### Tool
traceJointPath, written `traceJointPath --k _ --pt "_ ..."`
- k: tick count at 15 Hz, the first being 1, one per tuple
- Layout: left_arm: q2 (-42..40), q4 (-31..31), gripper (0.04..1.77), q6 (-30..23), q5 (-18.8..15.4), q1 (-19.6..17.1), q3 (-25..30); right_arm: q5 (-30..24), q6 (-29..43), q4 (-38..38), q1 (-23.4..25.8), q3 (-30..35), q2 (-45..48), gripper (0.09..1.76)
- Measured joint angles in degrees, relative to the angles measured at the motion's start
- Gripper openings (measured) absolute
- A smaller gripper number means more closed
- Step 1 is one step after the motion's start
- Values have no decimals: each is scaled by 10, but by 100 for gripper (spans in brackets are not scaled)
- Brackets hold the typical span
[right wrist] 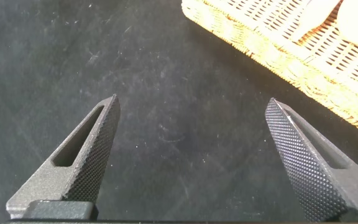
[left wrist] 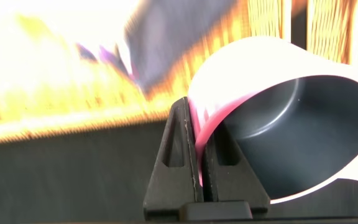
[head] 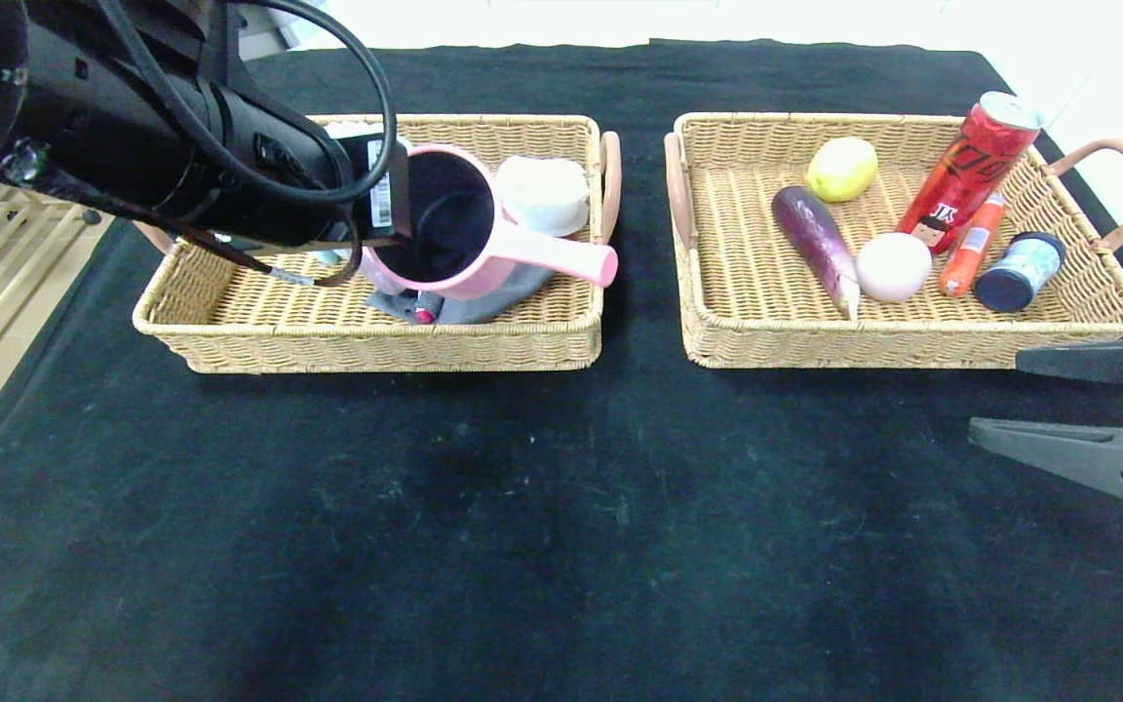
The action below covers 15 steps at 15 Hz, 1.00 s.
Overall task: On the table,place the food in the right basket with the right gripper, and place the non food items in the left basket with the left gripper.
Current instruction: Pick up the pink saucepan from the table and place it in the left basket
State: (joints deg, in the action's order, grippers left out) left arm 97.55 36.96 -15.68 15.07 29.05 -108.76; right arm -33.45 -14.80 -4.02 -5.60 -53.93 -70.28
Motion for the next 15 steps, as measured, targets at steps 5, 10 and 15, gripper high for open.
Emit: traceJointPath --k 5,10,15 --pt "12 -104 16 16 -32 -64 -5 0 0 0 0 1 -1 171" --pt "43 -194 16 26 -38 -103 -9 1 0 0 0 1 -1 171" --pt "73 -243 16 32 -73 -127 -22 2 1 10 0 2 -4 171"
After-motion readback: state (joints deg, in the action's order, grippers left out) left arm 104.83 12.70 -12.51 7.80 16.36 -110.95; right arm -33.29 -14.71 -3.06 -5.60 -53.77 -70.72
